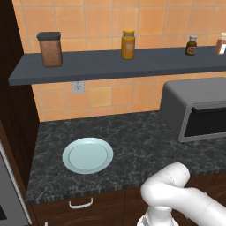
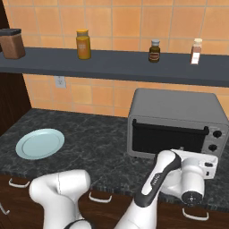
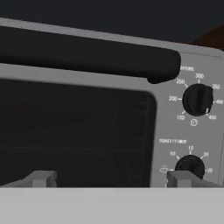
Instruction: Pick up the kebab skewer and baguette bread, and place them inside the toaster oven. Close the toaster oven door and start by setting the timer.
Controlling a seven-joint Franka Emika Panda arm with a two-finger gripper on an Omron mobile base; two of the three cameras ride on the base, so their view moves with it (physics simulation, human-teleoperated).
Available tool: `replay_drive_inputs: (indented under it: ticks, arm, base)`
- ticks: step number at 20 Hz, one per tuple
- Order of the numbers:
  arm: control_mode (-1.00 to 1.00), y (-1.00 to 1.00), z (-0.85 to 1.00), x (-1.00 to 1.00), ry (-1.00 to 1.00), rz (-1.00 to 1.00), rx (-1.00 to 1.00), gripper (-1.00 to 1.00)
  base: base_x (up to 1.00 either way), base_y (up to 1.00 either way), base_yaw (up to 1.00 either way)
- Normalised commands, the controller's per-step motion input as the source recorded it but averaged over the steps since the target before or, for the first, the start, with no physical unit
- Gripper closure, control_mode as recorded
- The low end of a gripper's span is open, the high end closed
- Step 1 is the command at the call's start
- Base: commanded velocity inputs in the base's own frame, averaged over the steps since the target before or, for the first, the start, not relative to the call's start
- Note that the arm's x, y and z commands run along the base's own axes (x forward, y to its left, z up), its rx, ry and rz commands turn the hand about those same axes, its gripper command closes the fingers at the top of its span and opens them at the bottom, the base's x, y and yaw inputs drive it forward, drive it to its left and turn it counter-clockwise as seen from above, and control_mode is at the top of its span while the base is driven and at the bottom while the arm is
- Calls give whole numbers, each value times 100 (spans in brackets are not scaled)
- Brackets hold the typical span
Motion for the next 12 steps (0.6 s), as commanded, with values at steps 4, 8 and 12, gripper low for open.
replay_drive_inputs:
  ticks: [4,8,12]
  arm:
    - [-100,-55,0,-27,0,0,0,-100]
    - [-100,-21,0,-4,1,0,0,-100]
    - [-100,-14,-11,2,0,0,0,-100]
  base:
    - [0,0,0]
    - [0,0,0]
    - [0,0,0]
